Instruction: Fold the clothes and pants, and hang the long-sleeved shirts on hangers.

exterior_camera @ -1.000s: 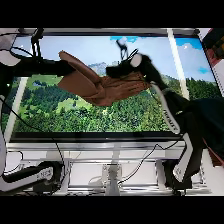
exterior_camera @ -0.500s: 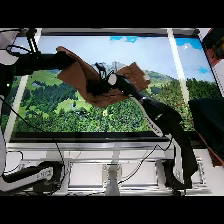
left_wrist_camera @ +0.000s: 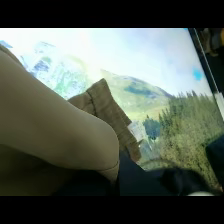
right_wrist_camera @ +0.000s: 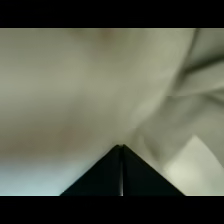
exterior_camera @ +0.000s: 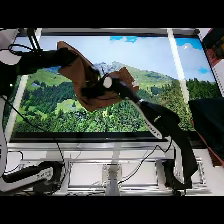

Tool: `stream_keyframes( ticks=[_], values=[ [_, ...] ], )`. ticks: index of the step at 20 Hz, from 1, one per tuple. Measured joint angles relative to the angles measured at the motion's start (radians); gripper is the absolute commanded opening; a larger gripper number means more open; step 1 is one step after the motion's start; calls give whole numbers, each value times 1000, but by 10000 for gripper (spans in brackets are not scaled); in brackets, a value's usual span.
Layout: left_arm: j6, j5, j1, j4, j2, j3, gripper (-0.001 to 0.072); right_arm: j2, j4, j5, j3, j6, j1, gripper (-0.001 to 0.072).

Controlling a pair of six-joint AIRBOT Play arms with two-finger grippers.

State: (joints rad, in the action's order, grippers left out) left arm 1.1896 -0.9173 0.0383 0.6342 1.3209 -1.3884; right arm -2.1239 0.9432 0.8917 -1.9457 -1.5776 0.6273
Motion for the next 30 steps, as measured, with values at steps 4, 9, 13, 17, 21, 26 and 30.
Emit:
stream_keyframes(
  ticks=[4, 9, 13, 17, 21, 26, 30],
  values=[
    [0, 3, 65, 0, 32, 0, 22, 99, 104, 234, 0, 77, -141, 42],
    [0, 89, 199, -9, 103, 0, 22, 272, 155, 470, -1, 173, -348, 42],
    [0, 274, 329, -32, 185, 0, 21, 392, 163, 529, -1, 198, -490, 43],
    [0, 524, 458, -76, 287, 0, 23, 446, 168, 548, -1, 205, -580, 43],
    [0, 689, 539, -138, 370, -1, 553, 460, 175, 553, -1, 208, -615, 62],
    [2, 695, 562, -166, 357, -16, 588, 465, 223, 518, -1, 209, -627, 62],
    [0, 678, 520, -96, 269, -21, 577, 458, 271, 473, 0, 209, -628, 42]
  ],
)
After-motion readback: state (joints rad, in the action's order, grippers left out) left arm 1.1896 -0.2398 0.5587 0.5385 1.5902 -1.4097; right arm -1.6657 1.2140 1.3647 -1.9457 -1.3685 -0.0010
